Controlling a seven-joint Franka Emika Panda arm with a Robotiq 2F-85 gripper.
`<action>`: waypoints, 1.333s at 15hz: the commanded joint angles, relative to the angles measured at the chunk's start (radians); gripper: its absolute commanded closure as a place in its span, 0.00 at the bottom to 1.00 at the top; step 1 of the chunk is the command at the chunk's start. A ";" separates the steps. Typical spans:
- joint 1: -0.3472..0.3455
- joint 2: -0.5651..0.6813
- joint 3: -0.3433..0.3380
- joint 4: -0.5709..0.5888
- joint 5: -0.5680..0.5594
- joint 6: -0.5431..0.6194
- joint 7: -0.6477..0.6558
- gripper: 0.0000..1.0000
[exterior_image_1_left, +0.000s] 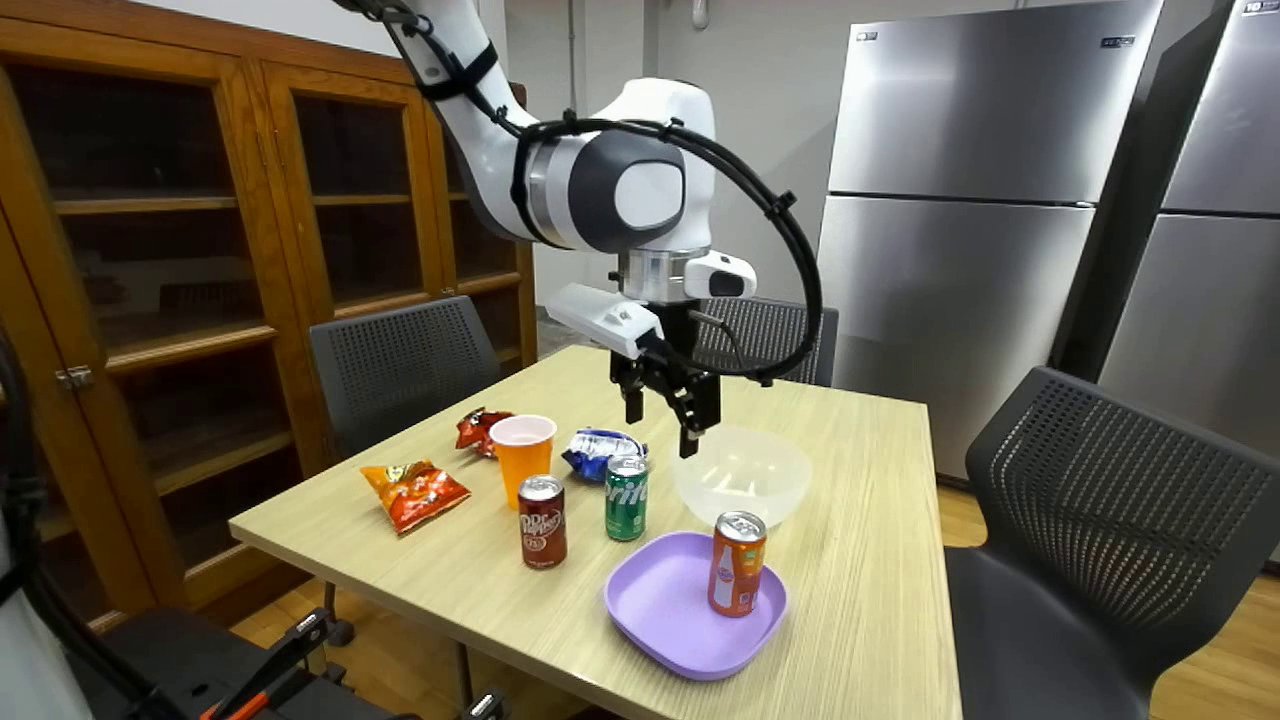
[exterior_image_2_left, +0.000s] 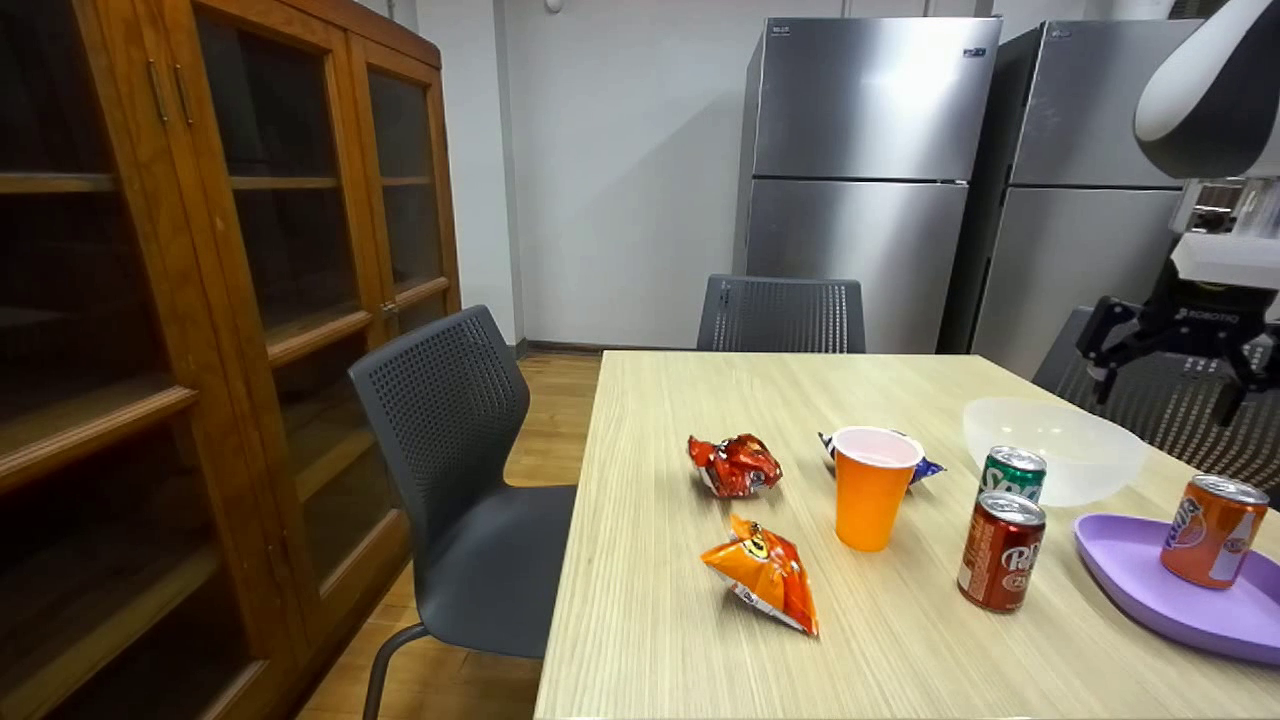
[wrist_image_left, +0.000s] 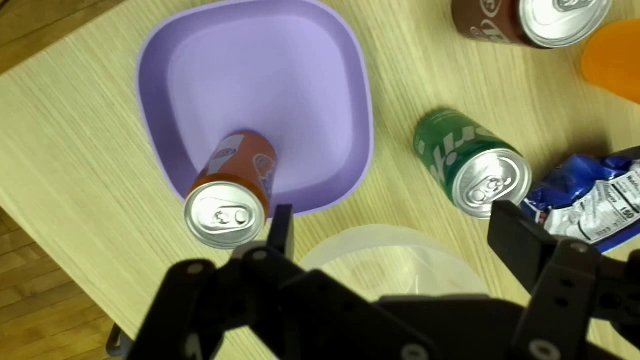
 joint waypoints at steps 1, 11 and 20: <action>0.031 -0.027 0.039 -0.013 0.002 -0.006 0.067 0.00; 0.082 0.074 0.087 0.057 0.005 0.014 0.141 0.00; 0.092 0.220 0.082 0.165 0.015 0.012 0.166 0.00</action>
